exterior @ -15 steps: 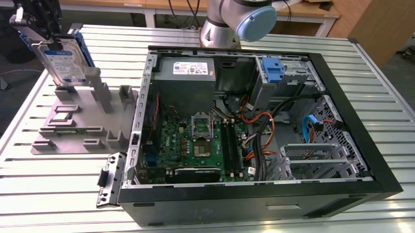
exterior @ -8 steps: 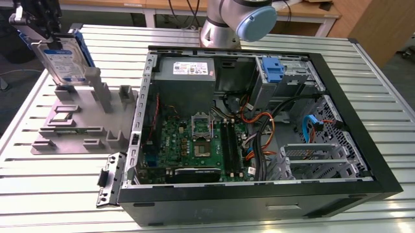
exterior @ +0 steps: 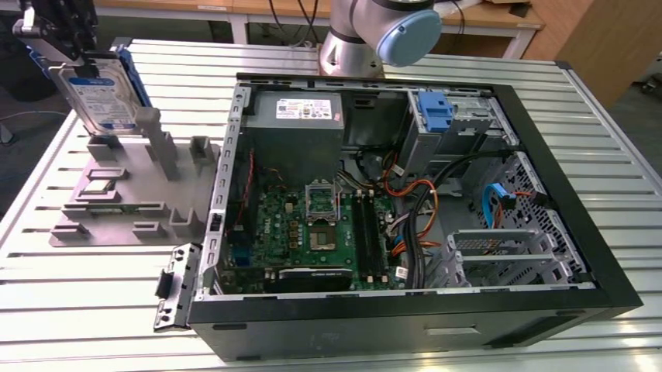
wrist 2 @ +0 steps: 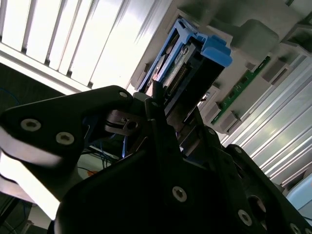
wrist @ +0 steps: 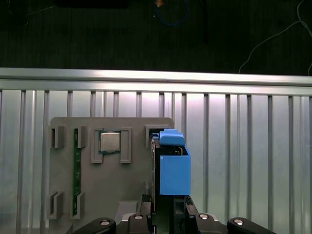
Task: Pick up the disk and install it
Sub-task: 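Pick up the disk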
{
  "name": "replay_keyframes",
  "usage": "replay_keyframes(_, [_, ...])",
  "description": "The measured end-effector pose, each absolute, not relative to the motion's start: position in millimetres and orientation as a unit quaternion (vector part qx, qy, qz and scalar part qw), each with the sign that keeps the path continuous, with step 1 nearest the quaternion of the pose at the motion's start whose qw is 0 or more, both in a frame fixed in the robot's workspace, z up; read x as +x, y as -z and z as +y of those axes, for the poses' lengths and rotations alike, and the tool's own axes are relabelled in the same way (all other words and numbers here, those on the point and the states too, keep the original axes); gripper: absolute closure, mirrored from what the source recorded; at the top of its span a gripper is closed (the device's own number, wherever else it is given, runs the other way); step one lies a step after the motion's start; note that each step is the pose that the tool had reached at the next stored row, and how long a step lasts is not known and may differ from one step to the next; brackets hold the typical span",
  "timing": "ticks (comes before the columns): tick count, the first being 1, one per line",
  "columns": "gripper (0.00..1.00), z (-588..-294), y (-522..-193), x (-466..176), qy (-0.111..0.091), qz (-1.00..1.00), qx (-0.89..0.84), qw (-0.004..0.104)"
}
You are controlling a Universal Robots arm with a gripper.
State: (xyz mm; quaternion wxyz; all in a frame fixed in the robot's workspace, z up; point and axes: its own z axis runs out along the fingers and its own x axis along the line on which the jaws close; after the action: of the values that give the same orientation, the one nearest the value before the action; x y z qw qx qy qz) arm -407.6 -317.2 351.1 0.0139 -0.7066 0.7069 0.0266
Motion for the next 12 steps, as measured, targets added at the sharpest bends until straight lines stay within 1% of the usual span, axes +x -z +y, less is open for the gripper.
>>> replay_keyframes(12, [0.65, -317.2, -359.1, -407.6, -0.027, 0.707, -0.707, 0.014])
